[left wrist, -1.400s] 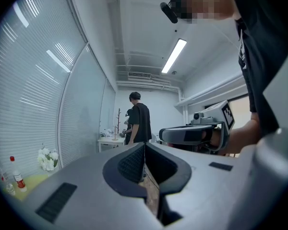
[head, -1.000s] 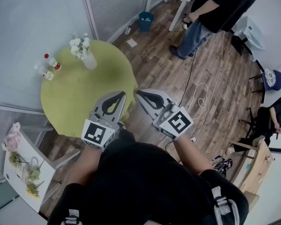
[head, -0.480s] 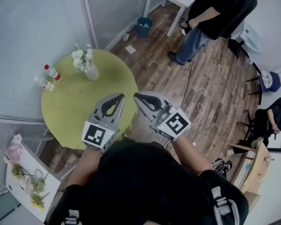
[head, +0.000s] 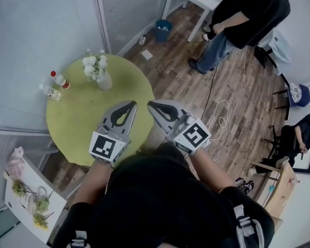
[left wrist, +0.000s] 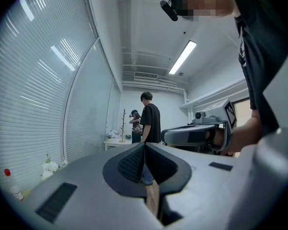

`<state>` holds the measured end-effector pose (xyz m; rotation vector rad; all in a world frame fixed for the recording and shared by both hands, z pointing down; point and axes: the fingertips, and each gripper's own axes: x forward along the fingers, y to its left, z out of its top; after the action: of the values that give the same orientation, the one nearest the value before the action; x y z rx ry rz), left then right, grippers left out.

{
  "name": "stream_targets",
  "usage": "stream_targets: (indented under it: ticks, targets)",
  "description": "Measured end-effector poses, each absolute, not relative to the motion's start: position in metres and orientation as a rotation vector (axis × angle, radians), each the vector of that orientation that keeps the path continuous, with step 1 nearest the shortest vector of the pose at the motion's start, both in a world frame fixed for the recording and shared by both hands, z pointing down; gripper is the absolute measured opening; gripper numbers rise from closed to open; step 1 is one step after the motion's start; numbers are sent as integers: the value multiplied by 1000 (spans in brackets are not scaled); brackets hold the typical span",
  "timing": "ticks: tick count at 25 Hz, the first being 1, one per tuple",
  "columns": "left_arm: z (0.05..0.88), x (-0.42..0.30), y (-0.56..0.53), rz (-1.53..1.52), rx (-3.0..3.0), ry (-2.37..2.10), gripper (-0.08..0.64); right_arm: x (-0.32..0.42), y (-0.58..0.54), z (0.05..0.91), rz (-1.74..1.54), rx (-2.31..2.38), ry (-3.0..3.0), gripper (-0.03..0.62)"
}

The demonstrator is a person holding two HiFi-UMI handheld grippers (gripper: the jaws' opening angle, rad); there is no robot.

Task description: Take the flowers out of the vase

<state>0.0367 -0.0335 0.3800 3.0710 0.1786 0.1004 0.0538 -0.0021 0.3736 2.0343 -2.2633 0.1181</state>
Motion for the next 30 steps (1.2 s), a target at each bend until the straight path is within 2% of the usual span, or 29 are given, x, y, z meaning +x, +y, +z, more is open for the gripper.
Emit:
stream_targets:
  ticks: [10, 22, 30]
  targets:
    - [385, 70, -50, 133, 3074, -52, 14, 96, -21, 372, 125, 1915, -2431, 20]
    - [392, 149, -69, 187, 3006, -484, 14, 193, -46, 382, 169, 1612, -2669, 20]
    - [393, 180, -69, 196, 2961, -744, 14, 233, -51, 394, 171, 1388, -2783, 20]
